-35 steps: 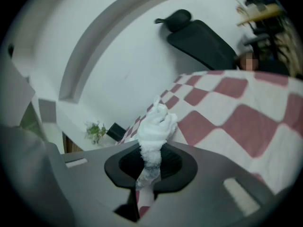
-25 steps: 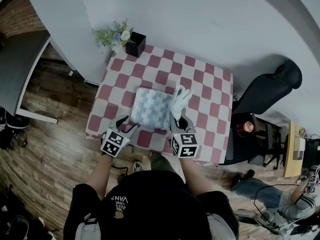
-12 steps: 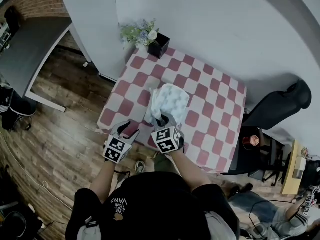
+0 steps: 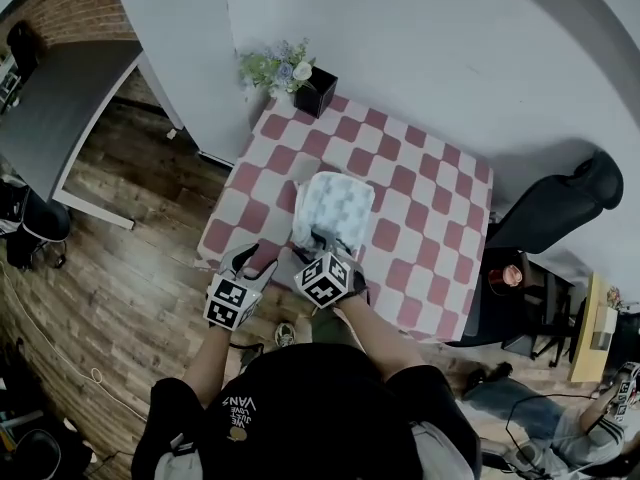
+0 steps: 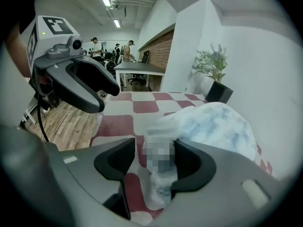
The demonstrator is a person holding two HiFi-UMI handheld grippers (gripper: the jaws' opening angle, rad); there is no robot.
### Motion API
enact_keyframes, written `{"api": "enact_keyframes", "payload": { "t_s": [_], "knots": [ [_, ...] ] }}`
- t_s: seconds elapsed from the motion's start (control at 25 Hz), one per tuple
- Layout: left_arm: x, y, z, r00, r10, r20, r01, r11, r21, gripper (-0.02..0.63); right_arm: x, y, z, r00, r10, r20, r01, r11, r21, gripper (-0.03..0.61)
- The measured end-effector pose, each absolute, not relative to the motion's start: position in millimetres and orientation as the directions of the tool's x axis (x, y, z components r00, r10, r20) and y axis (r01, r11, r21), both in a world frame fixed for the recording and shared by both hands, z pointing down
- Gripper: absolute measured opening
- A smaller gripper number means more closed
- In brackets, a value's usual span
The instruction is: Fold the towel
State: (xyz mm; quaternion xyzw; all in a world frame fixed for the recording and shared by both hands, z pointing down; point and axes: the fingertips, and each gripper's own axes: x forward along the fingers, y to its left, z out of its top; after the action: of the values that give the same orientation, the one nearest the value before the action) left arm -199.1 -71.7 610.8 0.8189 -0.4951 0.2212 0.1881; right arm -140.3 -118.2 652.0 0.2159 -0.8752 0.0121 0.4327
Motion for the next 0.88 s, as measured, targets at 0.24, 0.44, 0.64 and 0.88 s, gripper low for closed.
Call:
{"api": "enact_keyframes", "payload": {
  "t_s": [0.24, 0.44, 0.64, 0.88],
  "knots": [
    [-205.9, -74.6, 596.7, 0.402, -0.758, 0.513, -0.901, -0.426, 0.077, 0.187, -139.0, -120.5, 613.2, -0.647, -0.444, 0.62, -0.463, 0.875, 0.143, 0.25],
    [-203.9, -76.6, 574.6, 0.408, -0.79, 0.458, -0.901, -0.429, 0.063, 0.187, -111.7, -115.9, 565.8, -0.67, -0.563, 0.483, -0.604, 0.792, 0.085, 0.25],
    [-194.1, -71.0, 544.0, 0.419, -0.826, 0.378, -0.898, -0.438, 0.038, 0.187, -65.5, -104.2, 526.4, -0.619, -0.687, 0.38, -0.735, 0.677, 0.028, 0.245],
    [-183.9, -55.1, 512.0, 0.462, -0.836, 0.296, -0.88, -0.473, 0.039, 0.177, -18.3, -80.8, 486.7, -0.544, -0.795, 0.27, -0.832, 0.553, -0.046, 0.157]
  ]
}}
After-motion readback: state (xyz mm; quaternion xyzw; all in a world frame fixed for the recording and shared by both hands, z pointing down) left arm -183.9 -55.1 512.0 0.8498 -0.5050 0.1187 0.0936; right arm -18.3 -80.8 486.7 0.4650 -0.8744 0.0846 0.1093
